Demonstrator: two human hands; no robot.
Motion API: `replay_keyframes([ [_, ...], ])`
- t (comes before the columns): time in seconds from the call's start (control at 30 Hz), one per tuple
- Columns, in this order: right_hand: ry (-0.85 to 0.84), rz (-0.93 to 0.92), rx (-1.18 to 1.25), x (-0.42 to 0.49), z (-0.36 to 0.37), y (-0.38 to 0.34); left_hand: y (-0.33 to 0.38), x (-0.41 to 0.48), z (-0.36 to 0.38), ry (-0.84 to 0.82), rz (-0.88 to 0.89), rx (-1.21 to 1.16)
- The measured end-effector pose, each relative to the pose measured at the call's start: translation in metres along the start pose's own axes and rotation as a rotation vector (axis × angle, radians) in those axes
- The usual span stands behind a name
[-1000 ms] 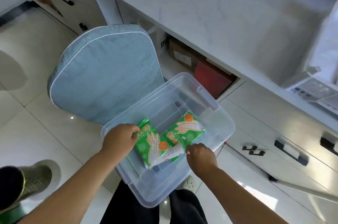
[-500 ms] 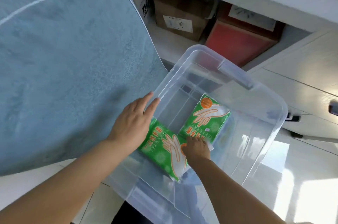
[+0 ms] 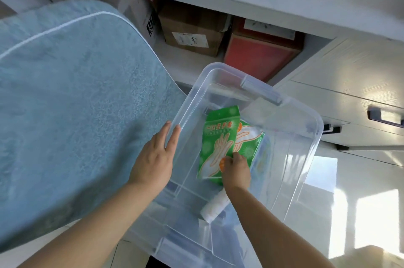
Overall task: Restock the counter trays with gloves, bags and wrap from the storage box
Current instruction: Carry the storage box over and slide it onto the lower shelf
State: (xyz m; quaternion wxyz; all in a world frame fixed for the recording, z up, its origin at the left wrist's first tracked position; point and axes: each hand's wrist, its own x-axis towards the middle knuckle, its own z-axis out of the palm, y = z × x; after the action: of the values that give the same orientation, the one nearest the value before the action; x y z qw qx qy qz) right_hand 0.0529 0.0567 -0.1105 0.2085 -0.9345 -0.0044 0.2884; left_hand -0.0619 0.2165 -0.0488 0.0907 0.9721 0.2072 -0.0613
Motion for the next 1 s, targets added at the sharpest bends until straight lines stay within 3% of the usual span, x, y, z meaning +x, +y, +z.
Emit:
replay_keyframes([
  [0.1, -0.147, 0.043, 0.1, 0.016, 0.017, -0.013, -0.003, -0.001, 0.006, -0.003, 0.005, 0.018],
  [0.17, -0.326, 0.1, 0.067, 0.017, 0.023, -0.015, -0.003, -0.001, 0.008, -0.001, 0.001, 0.02],
  [0.23, -0.381, 0.121, 0.009, 0.011, 0.02, -0.01, -0.002, 0.0, 0.007, 0.017, -0.009, 0.012],
  [0.33, -0.226, 0.002, -0.032, -0.016, -0.007, 0.007, 0.0, -0.001, 0.003, 0.019, -0.014, 0.007],
  [0.43, 0.037, -0.202, 0.064, -0.052, -0.048, 0.028, 0.003, -0.002, -0.004, 0.004, -0.021, -0.009],
  [0.53, 0.333, -0.335, -0.023, -0.077, -0.084, 0.053, 0.008, -0.004, -0.017, -0.074, -0.061, -0.063],
  [0.63, 0.397, -0.14, -0.019, -0.088, -0.105, 0.078, 0.011, -0.006, -0.024, -0.175, -0.139, -0.091],
  [0.77, 0.224, 0.17, 0.112, -0.093, -0.103, 0.087, 0.018, -0.008, -0.03, -0.181, -0.195, -0.111],
  [1.0, 0.273, 0.287, 0.231, -0.102, -0.122, 0.116, 0.058, -0.017, -0.056, -0.092, -0.137, -0.197],
])
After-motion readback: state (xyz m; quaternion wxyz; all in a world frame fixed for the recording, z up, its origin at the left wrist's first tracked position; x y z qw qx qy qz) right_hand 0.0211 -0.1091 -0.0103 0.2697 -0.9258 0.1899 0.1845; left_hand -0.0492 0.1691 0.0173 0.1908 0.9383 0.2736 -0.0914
